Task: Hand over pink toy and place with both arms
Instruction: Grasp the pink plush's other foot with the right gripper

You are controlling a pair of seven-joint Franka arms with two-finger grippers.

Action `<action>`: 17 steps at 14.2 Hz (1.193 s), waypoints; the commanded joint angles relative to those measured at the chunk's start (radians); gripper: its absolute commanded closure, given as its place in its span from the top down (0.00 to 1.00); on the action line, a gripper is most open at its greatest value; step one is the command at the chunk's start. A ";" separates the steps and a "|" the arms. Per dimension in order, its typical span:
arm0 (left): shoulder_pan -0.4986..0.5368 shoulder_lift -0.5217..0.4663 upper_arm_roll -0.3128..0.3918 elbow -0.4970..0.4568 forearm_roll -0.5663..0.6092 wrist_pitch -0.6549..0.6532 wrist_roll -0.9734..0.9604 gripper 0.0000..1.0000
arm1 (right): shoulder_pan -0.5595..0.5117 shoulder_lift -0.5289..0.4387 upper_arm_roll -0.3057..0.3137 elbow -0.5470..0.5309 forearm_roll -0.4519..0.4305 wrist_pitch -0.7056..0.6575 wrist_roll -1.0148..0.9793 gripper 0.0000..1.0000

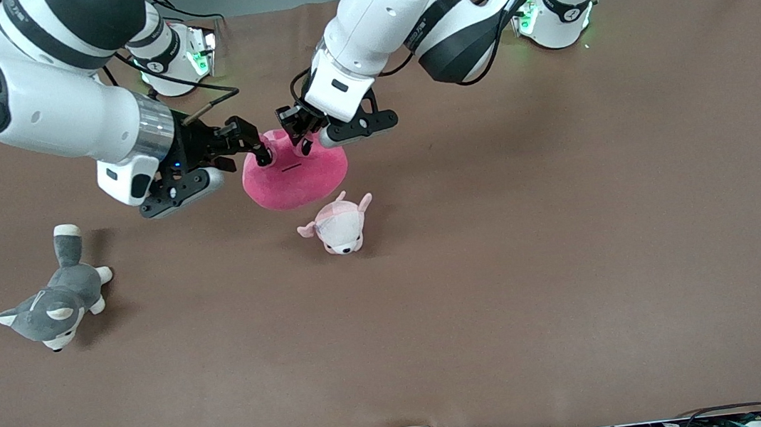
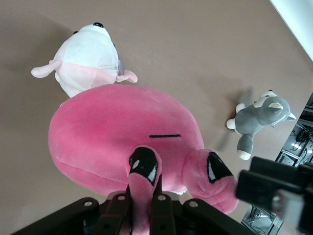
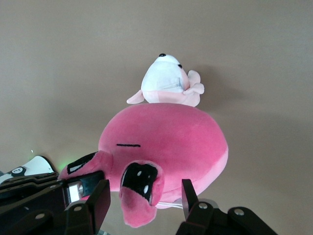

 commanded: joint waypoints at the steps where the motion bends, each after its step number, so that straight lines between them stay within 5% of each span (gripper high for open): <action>1: -0.009 0.008 0.004 0.024 -0.008 0.007 -0.016 0.00 | 0.019 -0.003 -0.008 -0.013 -0.010 -0.016 0.009 0.67; 6: -0.006 0.005 0.004 0.024 -0.008 0.007 -0.014 0.00 | 0.025 -0.003 -0.008 -0.030 -0.013 -0.019 0.009 0.66; 13: -0.006 0.007 0.005 0.024 -0.008 0.007 -0.014 0.00 | 0.027 -0.003 -0.007 -0.027 -0.013 -0.076 0.009 0.09; 17: -0.008 0.007 0.004 0.024 -0.006 0.007 -0.014 0.00 | 0.021 -0.003 -0.008 -0.021 -0.011 -0.076 0.006 0.02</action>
